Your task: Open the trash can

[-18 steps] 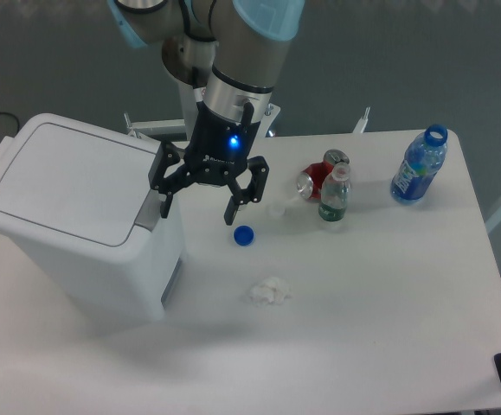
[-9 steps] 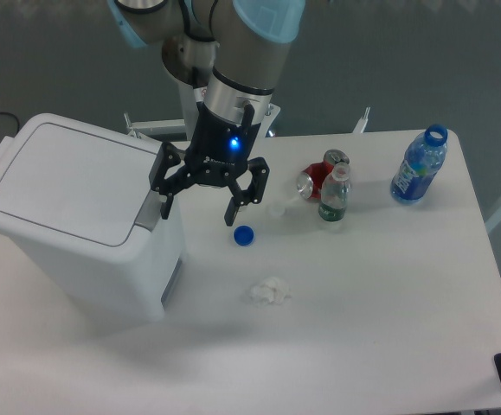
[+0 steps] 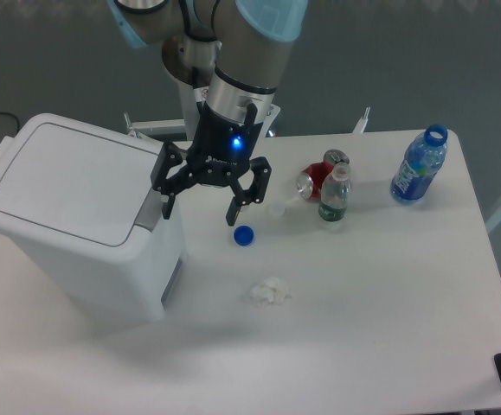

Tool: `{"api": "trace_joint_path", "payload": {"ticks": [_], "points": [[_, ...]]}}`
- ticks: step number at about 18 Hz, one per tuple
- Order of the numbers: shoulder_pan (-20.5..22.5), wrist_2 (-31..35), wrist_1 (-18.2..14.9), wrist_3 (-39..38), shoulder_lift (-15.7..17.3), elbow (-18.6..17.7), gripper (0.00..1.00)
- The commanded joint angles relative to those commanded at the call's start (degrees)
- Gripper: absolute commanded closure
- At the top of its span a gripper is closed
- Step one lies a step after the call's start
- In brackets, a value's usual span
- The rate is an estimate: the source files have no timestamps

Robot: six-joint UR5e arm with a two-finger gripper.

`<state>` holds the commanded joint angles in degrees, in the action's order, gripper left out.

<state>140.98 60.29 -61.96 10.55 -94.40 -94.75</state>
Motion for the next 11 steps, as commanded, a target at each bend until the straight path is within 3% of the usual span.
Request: {"api": "trace_joint_path", "payload": {"ticks": [11], "points": [[-0.7,0.0,0.0,0.0,0.2,-0.5,0.00]]}}
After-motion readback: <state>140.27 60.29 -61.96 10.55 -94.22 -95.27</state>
